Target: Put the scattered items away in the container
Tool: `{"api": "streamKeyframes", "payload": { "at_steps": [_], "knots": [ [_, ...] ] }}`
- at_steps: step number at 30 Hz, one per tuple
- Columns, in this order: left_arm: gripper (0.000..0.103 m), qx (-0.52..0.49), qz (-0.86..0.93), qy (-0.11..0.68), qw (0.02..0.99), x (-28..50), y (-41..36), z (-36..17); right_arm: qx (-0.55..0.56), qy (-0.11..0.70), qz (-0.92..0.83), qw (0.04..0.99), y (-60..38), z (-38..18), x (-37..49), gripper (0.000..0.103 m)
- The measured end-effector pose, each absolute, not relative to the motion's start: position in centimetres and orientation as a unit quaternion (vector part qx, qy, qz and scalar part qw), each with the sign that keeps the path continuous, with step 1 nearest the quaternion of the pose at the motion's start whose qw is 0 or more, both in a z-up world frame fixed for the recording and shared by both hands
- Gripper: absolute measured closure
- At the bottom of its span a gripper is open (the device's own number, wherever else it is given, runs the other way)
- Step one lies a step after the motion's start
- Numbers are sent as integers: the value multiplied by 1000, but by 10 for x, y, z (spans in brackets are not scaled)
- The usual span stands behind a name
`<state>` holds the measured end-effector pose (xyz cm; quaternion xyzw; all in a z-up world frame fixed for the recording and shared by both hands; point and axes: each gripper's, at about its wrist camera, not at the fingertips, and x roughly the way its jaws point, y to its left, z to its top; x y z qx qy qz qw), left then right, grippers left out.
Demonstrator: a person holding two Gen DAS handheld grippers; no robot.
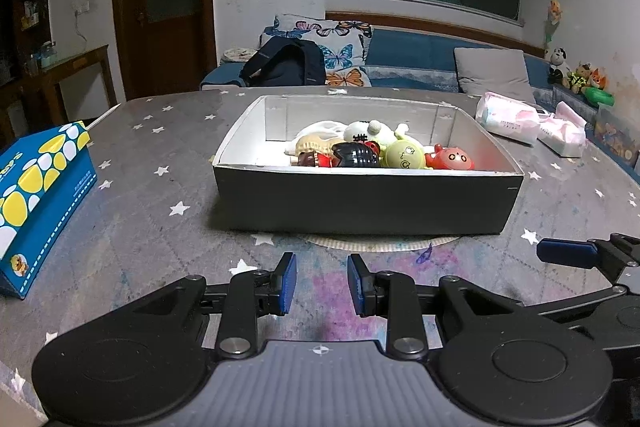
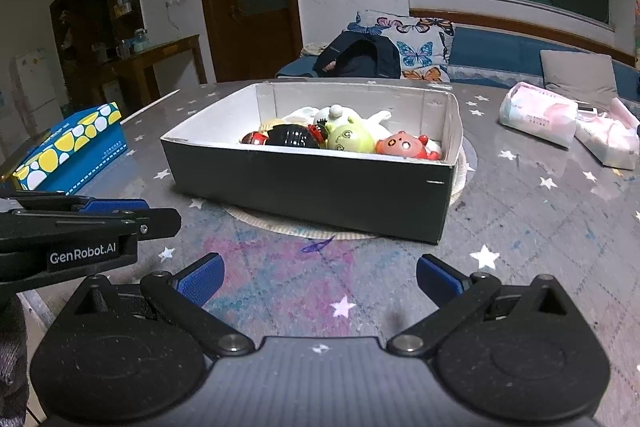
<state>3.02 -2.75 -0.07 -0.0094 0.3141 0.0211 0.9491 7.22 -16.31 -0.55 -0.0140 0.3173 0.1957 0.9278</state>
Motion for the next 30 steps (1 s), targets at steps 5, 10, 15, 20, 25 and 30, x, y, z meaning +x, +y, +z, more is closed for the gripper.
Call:
{"api": "streamKeyframes", "payload": {
  "at_steps": [5, 10, 15, 20, 25, 30],
  "knots": [
    [73, -4, 25, 312, 950, 29, -29, -2, -18, 321, 194, 927, -163, -6, 69, 0],
    [73, 2, 30, 309, 951, 27, -31, -3, -19, 322, 193, 927, -162, -7, 67, 0],
    [73, 7, 32, 309, 951, 26, -33, -4, -19, 324, 192, 926, -162, -7, 66, 0],
    [73, 9, 32, 308, 951, 25, -34, -4, -19, 327, 190, 926, -162, -8, 66, 0],
    [73, 15, 29, 296, 955, 23, -36, -4, -20, 327, 189, 926, -162, -9, 66, 0],
    [73, 15, 28, 290, 957, 24, -36, -2, -20, 327, 189, 926, -163, -9, 66, 0]
  ]
}}
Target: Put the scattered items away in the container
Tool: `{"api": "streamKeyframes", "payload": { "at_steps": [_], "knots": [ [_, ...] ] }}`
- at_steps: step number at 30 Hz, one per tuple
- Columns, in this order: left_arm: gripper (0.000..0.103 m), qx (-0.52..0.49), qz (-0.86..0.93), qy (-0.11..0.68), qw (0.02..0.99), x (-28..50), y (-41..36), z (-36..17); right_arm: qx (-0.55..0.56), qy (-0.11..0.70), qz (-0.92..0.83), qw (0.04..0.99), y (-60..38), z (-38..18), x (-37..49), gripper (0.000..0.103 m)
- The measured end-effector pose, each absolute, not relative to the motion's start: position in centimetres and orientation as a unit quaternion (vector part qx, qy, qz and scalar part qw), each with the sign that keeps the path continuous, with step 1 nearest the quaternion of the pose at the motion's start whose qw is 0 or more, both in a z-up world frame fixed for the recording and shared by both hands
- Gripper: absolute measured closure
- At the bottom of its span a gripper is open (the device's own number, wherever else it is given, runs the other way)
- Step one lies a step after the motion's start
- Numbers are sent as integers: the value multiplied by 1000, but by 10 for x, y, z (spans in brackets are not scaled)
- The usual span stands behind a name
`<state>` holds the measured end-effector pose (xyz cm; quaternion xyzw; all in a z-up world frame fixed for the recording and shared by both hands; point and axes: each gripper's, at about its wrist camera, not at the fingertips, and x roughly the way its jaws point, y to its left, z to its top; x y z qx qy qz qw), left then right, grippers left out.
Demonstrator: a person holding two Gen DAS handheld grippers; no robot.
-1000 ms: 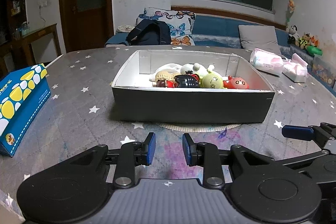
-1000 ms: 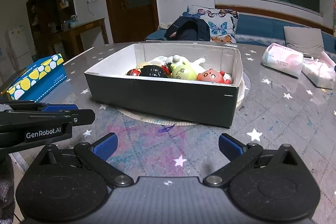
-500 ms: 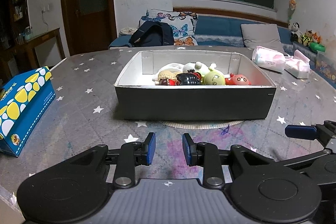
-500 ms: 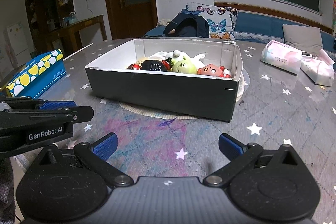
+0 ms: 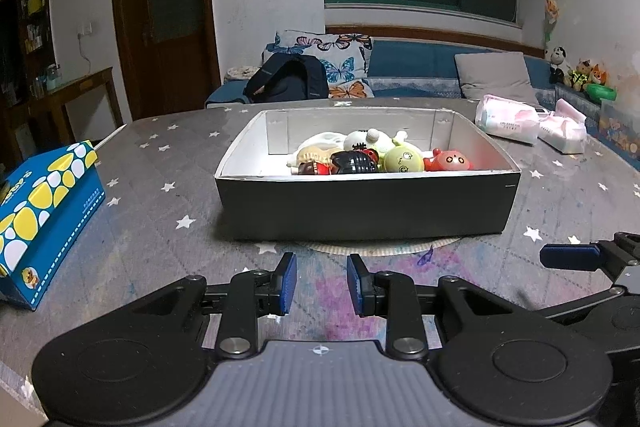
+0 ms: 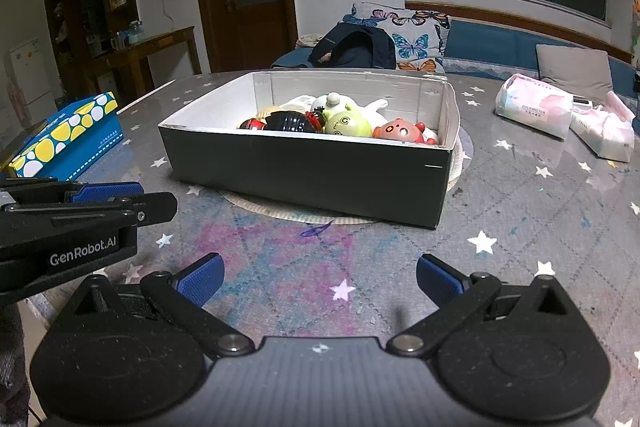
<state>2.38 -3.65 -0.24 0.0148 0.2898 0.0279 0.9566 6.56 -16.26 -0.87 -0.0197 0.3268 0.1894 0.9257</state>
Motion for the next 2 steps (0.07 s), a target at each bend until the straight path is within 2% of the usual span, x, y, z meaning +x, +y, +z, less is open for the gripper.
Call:
{"api": "streamKeyframes", "payload": {
  "at_steps": [2],
  "knots": [
    [73, 14, 28, 290, 956, 24, -36, -2, -20, 327, 189, 926, -163, -9, 66, 0]
  ]
}}
